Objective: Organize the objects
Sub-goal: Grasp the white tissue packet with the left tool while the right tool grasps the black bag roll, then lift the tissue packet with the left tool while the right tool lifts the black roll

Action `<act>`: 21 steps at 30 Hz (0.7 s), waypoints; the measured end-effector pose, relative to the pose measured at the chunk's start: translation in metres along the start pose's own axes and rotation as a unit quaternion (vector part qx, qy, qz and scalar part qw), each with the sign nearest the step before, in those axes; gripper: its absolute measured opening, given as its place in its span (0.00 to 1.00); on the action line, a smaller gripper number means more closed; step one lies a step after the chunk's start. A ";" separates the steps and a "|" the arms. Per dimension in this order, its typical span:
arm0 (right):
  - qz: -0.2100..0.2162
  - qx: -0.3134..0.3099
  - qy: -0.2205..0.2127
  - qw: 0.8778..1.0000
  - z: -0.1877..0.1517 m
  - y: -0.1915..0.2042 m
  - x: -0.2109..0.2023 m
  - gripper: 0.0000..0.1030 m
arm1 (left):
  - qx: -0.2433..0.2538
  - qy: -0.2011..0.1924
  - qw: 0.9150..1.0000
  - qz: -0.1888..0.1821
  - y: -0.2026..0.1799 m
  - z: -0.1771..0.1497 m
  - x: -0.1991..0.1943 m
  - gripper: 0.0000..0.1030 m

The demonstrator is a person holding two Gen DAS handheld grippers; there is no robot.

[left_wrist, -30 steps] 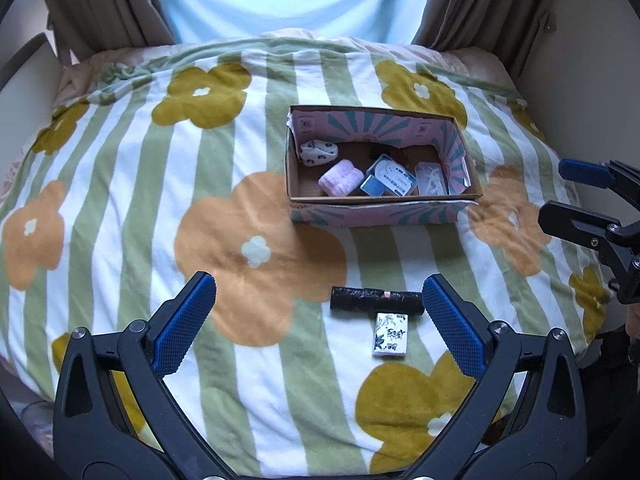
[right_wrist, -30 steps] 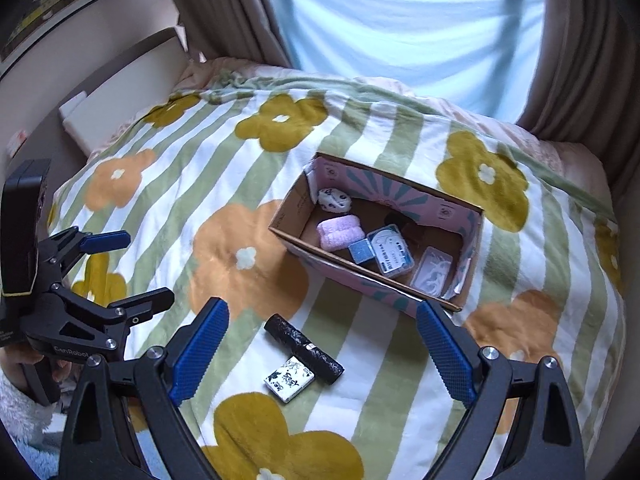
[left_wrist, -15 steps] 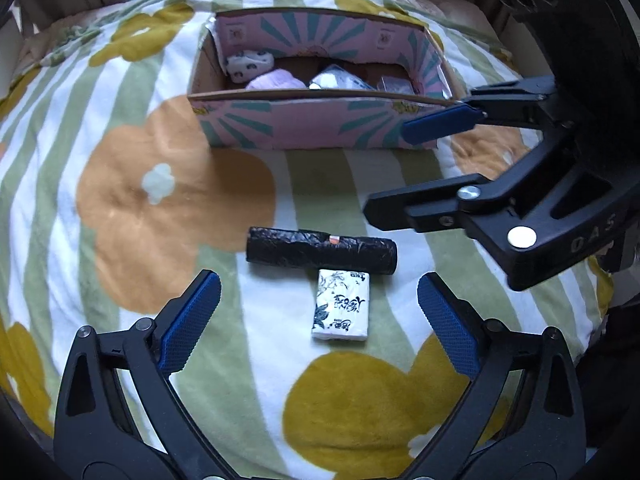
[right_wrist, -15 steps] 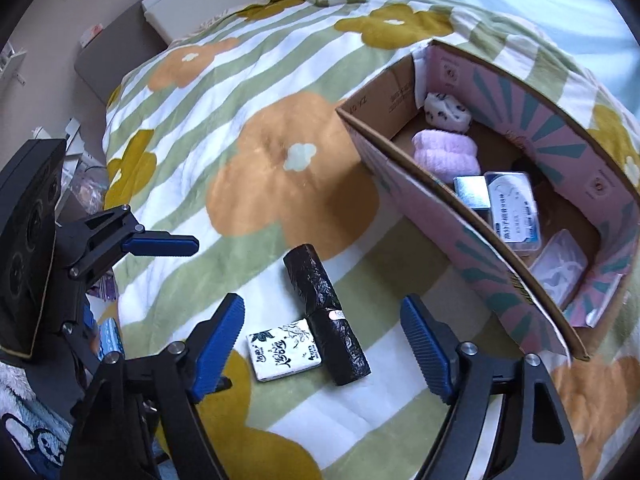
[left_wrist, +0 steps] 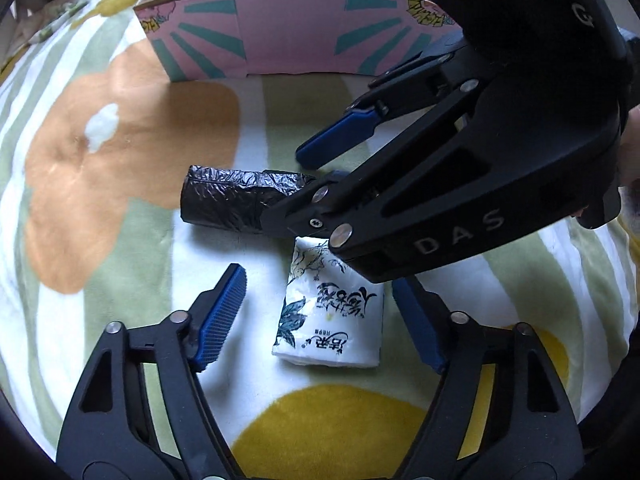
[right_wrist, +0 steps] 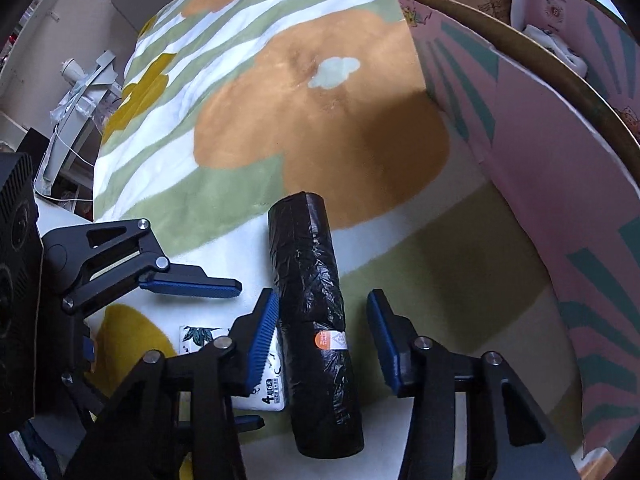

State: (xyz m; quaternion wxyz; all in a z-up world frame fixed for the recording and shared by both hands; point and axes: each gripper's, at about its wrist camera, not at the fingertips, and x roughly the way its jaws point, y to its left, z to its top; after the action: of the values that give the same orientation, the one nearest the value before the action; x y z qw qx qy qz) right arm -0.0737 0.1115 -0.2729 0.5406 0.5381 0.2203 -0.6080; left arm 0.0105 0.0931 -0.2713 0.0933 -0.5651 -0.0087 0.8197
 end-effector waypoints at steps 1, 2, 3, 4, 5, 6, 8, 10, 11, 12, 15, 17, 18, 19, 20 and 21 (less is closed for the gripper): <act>0.002 -0.006 0.000 1.000 0.000 0.001 0.001 0.36 | -0.001 0.002 1.000 -0.001 0.000 0.000 0.002 0.62; 0.003 -0.012 0.001 1.000 0.000 0.003 0.001 0.35 | 0.000 0.004 1.000 -0.003 -0.001 0.000 0.004 0.59; 0.002 -0.018 0.003 1.000 0.001 0.005 0.003 0.34 | 0.000 0.006 1.000 -0.006 -0.001 0.000 0.006 0.54; -0.001 -0.023 0.005 1.000 0.001 0.006 0.004 0.34 | 0.001 0.007 1.000 -0.010 -0.002 0.000 0.008 0.49; 0.000 -0.026 0.007 1.000 0.001 0.007 0.006 0.32 | 0.002 0.008 1.000 -0.012 -0.003 0.000 0.009 0.47; 0.002 -0.027 0.009 1.000 0.002 0.007 0.007 0.30 | 0.005 0.008 1.000 -0.013 -0.005 0.000 0.010 0.42; 0.003 -0.028 0.010 1.000 0.002 0.007 0.009 0.28 | 0.013 0.006 1.000 -0.010 -0.008 -0.001 0.010 0.42; 0.002 -0.031 0.009 0.999 0.001 0.006 0.008 0.28 | 0.017 0.004 1.000 -0.011 -0.008 -0.002 0.010 0.42; 0.003 -0.030 0.008 1.000 0.001 0.006 0.008 0.28 | 0.017 0.004 1.000 -0.012 -0.008 -0.002 0.010 0.42; 0.003 -0.028 0.008 1.000 0.001 0.005 0.007 0.28 | 0.017 0.003 1.000 -0.014 -0.008 -0.003 0.010 0.42; 0.000 -0.025 0.006 1.000 0.001 0.004 0.006 0.27 | 0.018 0.001 1.000 -0.016 -0.007 -0.003 0.008 0.42; -0.005 -0.022 0.005 1.000 0.002 0.003 0.003 0.27 | 0.017 0.000 1.000 -0.018 -0.007 -0.003 0.006 0.41; -0.006 -0.020 0.005 1.000 0.004 0.005 0.003 0.27 | 0.016 -0.001 1.000 -0.019 -0.006 -0.003 0.004 0.41; -0.008 -0.017 0.004 1.000 0.004 0.004 0.001 0.26 | 0.015 -0.002 1.000 -0.021 -0.005 -0.002 0.002 0.41; -0.009 -0.015 0.003 1.000 0.005 0.004 -0.001 0.26 | 0.014 -0.003 1.000 -0.022 -0.005 -0.001 0.000 0.41; -0.011 -0.012 0.001 1.000 0.006 0.004 -0.005 0.26 | 0.013 -0.005 1.000 -0.023 -0.004 0.000 -0.003 0.41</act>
State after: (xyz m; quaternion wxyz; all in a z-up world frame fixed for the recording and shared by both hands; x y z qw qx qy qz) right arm -0.0737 0.1070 -0.2653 0.5399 0.5294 0.2339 -0.6112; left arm 0.0126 0.0961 -0.2679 0.1190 -0.5598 -0.0114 0.8200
